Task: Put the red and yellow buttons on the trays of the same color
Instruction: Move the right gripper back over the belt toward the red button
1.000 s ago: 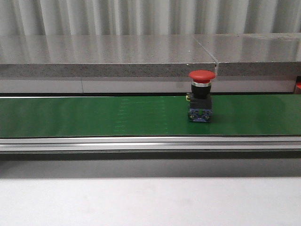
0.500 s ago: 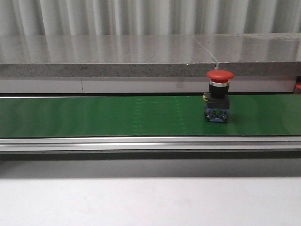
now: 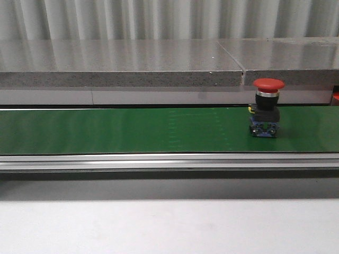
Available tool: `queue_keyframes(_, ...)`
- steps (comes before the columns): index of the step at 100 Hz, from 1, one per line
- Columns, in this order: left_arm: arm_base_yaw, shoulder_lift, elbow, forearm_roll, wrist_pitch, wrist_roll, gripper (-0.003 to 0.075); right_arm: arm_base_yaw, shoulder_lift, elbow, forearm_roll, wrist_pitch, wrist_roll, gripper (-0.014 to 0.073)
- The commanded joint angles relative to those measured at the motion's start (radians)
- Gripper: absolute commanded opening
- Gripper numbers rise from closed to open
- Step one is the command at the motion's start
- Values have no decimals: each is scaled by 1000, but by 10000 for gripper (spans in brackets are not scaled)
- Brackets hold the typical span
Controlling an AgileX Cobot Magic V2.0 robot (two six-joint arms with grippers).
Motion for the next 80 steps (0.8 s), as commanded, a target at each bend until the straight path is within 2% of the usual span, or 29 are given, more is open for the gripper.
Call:
queue_keyframes(1, -7, 6, -26, -16, -66, -2, -20, -5, -76, -24, -14, -22, -2, 520)
queue_keyframes(30, -7, 6, -26, -16, -66, -2, -20, 13, -208, -24, 7, 25, -4, 520)
queue_keyframes(80, -7, 6, -26, -16, -66, -2, -20, 238, -394, -24, 6, 134, -25, 520)
